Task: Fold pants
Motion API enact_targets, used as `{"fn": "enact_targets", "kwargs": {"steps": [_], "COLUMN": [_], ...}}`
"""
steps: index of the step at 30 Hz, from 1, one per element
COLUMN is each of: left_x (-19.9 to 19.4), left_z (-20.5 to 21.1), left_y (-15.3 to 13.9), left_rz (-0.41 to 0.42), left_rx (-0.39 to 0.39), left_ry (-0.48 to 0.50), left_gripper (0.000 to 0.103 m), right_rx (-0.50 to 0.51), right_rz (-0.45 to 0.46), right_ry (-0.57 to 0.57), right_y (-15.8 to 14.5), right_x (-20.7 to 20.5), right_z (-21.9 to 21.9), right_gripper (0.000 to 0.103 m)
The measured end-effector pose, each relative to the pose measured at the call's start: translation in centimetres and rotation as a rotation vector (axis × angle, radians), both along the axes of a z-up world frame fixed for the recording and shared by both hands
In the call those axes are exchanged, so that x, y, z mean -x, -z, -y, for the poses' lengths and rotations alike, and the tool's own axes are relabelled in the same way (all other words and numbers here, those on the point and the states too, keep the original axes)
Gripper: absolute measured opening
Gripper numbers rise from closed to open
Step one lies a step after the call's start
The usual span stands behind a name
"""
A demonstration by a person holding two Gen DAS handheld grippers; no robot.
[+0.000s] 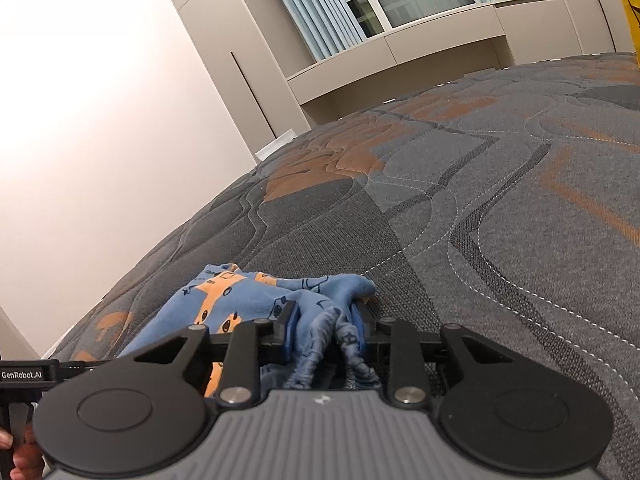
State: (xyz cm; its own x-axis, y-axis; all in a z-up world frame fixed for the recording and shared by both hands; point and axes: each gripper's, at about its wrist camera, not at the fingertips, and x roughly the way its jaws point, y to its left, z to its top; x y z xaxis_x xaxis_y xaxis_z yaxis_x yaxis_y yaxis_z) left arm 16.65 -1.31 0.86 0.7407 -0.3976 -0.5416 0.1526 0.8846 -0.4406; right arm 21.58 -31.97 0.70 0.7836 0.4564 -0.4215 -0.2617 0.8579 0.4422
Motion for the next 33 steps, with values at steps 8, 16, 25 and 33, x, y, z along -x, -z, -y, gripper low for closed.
{"fn": "enact_targets", "kwargs": {"steps": [8, 16, 25, 33], "left_x": [0.0, 0.4, -0.5, -4.8], "left_z": [0.0, -0.5, -1.9, -5.5], "left_y": [-0.3, -1.1, -2.2, -4.3], "left_rz": [0.014, 0.050, 0.087, 0.139], "left_rx": [0.011, 0.041, 0.020, -0.015], "left_ry": [0.010, 0.031, 0.028, -0.040], "left_gripper": [0.028, 0.025, 0.025, 0.025], "right_rx": [0.030, 0.038, 0.050, 0.088], "right_rz": [0.026, 0.078, 0.096, 0.154], "right_ry": [0.006, 0.025, 0.018, -0.050], "right_y": [-0.1, -0.8, -2.3, -5.4], "right_x": [0.3, 1.7, 1.0, -4.8], "right_z": [-0.4, -0.8, -2.7, -7.2], "right_gripper": [0.025, 0.021, 0.020, 0.020]}}
